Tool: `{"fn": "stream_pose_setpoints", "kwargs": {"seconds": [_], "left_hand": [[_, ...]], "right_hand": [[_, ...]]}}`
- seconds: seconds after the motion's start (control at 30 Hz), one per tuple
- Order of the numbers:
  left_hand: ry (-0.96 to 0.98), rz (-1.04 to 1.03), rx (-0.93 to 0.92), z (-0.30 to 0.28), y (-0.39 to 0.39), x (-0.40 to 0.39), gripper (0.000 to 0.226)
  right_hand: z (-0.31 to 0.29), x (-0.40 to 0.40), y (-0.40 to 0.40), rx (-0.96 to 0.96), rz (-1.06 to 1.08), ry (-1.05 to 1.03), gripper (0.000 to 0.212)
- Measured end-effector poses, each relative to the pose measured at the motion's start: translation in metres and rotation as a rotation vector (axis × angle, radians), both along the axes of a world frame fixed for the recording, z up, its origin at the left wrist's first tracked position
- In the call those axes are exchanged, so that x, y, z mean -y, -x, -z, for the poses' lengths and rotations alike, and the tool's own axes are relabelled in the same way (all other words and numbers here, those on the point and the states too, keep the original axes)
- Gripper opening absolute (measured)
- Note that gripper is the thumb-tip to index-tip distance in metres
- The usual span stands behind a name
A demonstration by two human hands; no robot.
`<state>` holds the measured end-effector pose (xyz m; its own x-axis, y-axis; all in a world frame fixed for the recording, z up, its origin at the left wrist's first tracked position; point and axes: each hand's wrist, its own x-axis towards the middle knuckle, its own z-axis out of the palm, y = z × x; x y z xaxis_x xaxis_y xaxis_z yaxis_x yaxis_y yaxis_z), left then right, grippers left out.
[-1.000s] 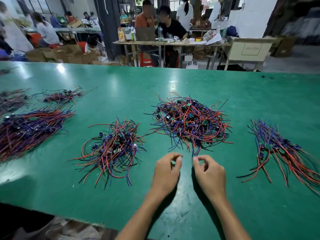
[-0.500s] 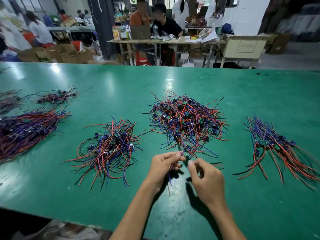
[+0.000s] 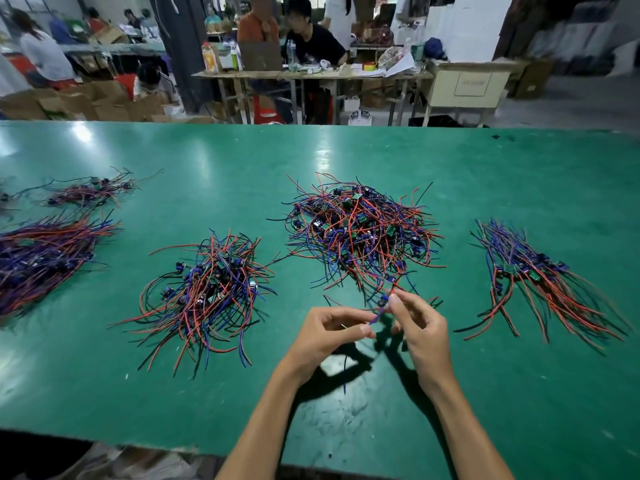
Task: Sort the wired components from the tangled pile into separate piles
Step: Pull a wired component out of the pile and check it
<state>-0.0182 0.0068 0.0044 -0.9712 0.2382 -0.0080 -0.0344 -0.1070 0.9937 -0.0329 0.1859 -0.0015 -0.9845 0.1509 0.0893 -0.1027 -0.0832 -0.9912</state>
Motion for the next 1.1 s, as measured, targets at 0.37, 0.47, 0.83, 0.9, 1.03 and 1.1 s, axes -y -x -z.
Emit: {"fn": "stream_pose_setpoints", "kwargs": {"seconds": [0.37,0.47,0.83,0.9,1.03,1.1], "left_hand": [[0.854,-0.413,-0.525,0.004,-0.007,-0.021,0.015],[0.849,-0.323,-0.572,0.001,-0.009,-0.017,0.013],[0.739,-0.253,-0.306,-0.015,0.001,0.007,0.013],[0.641,-0.191,-0.151,-0.014,0.003,0.008,0.015],[0.346,0.0,0.117,-0.023,0.007,-0.004,0.023],[0.363,0.062,0.112,-0.026,0.012,-0.012,0.029]], "right_hand": [[0.002,-0.012,-0.005,0.04,-0.075,0.122,0.012],[0.001,-0.011,-0.004,0.093,-0.036,0.197,0.002],[-0.03,-0.02,0.043,0.36,-0.04,0.224,0.023],[-0.028,-0.019,0.041,0.322,-0.054,0.231,0.022],[-0.025,-0.019,0.035,0.282,-0.083,0.199,0.02],[-0.024,-0.02,0.034,0.259,-0.079,0.177,0.021]]}}
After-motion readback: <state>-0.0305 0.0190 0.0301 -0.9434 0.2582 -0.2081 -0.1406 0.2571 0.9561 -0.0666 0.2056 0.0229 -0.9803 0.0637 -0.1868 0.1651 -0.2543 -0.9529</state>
